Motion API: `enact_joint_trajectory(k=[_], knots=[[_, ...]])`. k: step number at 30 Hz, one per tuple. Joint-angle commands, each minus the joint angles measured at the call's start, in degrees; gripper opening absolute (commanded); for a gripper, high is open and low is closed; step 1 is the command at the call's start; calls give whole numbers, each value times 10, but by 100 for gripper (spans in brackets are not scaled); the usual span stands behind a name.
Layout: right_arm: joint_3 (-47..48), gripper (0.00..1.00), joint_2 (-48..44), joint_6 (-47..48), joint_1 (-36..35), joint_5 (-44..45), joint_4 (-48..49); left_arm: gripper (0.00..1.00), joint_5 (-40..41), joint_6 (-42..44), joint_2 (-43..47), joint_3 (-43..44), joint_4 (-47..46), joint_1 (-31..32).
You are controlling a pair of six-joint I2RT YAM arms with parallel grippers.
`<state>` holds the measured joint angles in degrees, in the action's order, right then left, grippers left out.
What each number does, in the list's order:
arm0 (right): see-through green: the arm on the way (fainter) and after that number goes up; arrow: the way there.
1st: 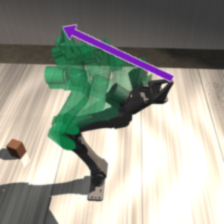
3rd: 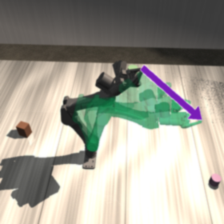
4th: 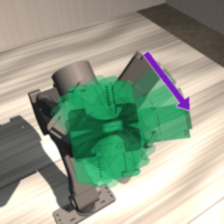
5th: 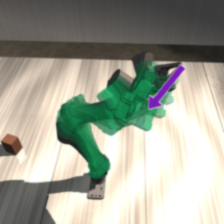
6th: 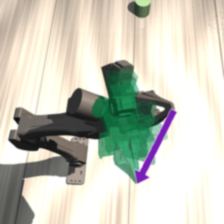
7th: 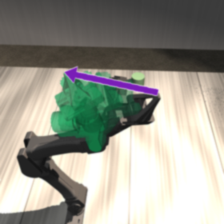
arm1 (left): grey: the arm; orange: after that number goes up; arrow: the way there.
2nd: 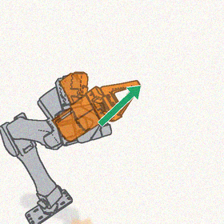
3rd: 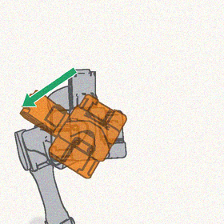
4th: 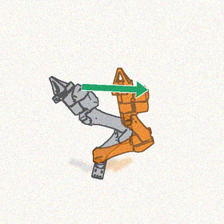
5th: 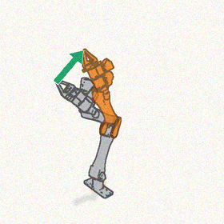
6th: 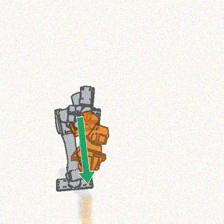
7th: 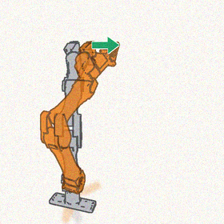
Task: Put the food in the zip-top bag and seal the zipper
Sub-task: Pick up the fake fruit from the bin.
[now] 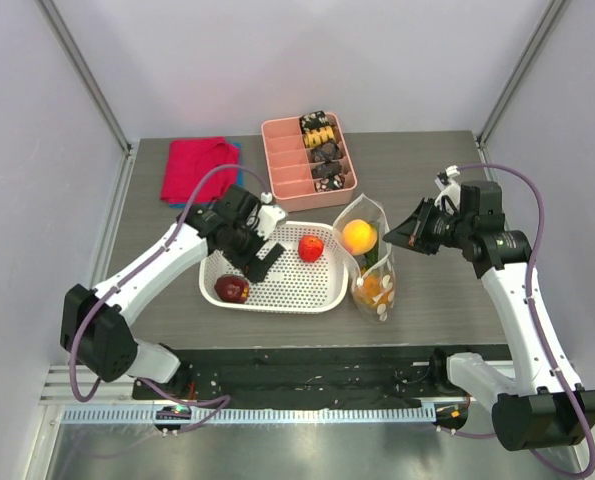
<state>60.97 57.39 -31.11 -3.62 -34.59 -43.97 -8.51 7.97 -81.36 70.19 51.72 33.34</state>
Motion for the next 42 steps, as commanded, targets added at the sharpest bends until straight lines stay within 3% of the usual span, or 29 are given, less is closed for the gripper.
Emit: enact_joint_trajectory(k=[1, 13, 23, 31, 38, 42], knots=[[18, 1, -1, 7, 3, -2, 3, 100, 67, 80, 31, -40, 46, -21], [20, 1, 4, 8, 3, -2, 4, 100, 49, 236, -28, -47, 92, -43], [24, 1, 17, 12, 3, -2, 4, 94, 33, 243, -106, -38, 39, -43], [23, 1, 17, 17, 3, -1, 4, 79, 25, 224, -166, -14, 13, -43], [29, 1, 21, 18, 3, -3, 5, 61, -26, 191, -144, 70, 84, -43], [28, 1, 19, 20, 3, -1, 5, 59, -108, 136, -125, 225, 124, -38]])
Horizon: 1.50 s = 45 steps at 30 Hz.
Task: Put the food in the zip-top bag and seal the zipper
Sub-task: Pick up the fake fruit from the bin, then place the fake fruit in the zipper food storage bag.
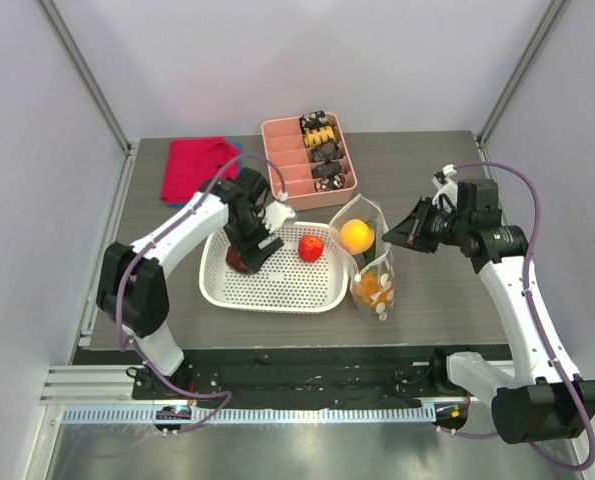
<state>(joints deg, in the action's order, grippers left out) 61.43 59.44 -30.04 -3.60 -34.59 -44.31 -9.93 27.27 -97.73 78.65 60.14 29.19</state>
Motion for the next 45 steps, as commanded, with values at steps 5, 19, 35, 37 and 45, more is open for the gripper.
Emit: enact_joint_trajectory(k=[5, 19, 35, 37, 45], knots=[[20, 1, -3, 9, 3, 0, 8, 61, -184, -169, 30, 307, 8, 60], [29, 1, -14, 20, 3, 22, -15, 65, -202, -528, -31, 275, -368, 180], [43, 1, -28, 46, 11, 54, -36, 95, -239, -596, -32, 185, -326, 188], [39, 1, -31, 48, 11, 51, -37, 100, -234, -553, -11, 187, -301, 192], [35, 1, -33, 54, 11, 47, -39, 100, -156, -474, 125, 146, -295, 113]])
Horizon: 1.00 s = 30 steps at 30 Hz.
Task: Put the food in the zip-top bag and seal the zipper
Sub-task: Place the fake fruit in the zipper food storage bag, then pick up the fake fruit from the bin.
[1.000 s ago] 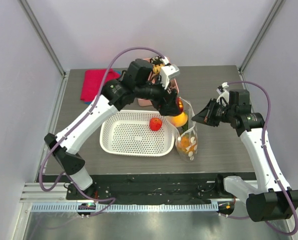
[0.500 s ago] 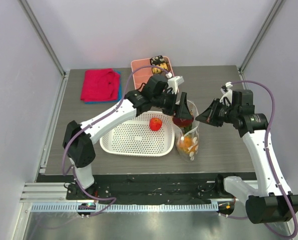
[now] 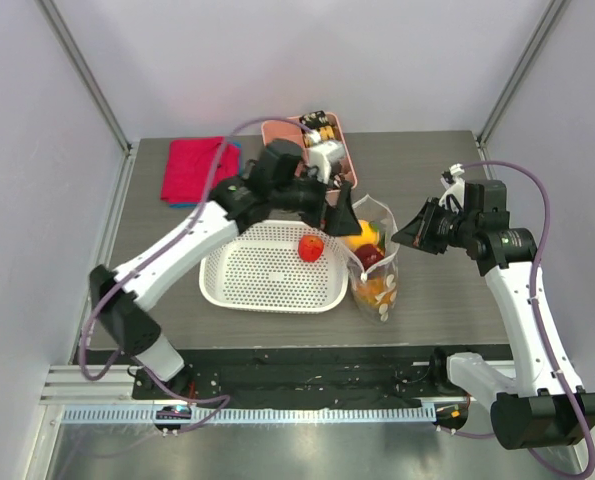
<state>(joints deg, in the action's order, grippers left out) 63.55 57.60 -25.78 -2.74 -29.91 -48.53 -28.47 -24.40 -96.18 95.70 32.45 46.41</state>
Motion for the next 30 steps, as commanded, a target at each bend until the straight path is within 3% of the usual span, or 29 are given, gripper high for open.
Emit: enact_joint_trajectory(k=[1, 5, 10, 21, 30], knots=[[14, 1, -13, 12, 5, -1, 2, 100, 46, 51, 128, -40, -23, -75], [13, 1, -10, 9, 5, -8, 4, 100, 95, 81, 185, -134, -5, -81], [8, 1, -13, 8, 5, -11, 6, 98, 121, 49, 158, -216, -12, -82], [12, 1, -9, 12, 4, -15, 3, 92, 219, 49, 0, -194, -73, -70], [12, 1, -6, 18, 4, -17, 2, 91, 235, 28, -78, -175, -106, -53]])
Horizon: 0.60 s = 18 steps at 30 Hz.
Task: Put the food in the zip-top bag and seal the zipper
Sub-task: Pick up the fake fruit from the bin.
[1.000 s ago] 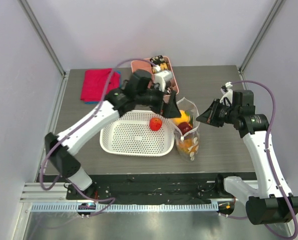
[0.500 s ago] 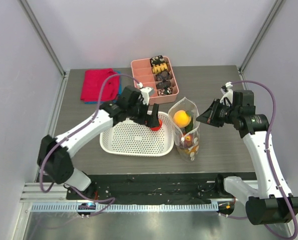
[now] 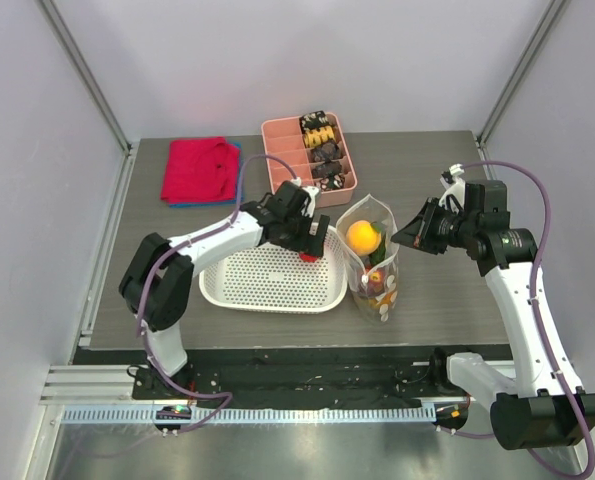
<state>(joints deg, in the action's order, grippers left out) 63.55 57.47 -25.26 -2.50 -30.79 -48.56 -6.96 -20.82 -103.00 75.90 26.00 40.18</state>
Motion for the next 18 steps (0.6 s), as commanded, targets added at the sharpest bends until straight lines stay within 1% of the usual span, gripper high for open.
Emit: enact_joint_trajectory(k=[1, 5, 9, 18], knots=[[11, 1, -5, 13, 2, -9, 3, 90, 23, -10, -13, 23, -45, 10], [10, 1, -4, 13, 1, -9, 2, 87, 40, -13, -33, 30, -56, 18], [9, 1, -5, 15, 1, -9, 0, 86, 39, -12, -46, 34, -61, 19], [8, 1, -2, 17, 1, -9, 0, 81, 57, 0, -60, 34, -81, 25]])
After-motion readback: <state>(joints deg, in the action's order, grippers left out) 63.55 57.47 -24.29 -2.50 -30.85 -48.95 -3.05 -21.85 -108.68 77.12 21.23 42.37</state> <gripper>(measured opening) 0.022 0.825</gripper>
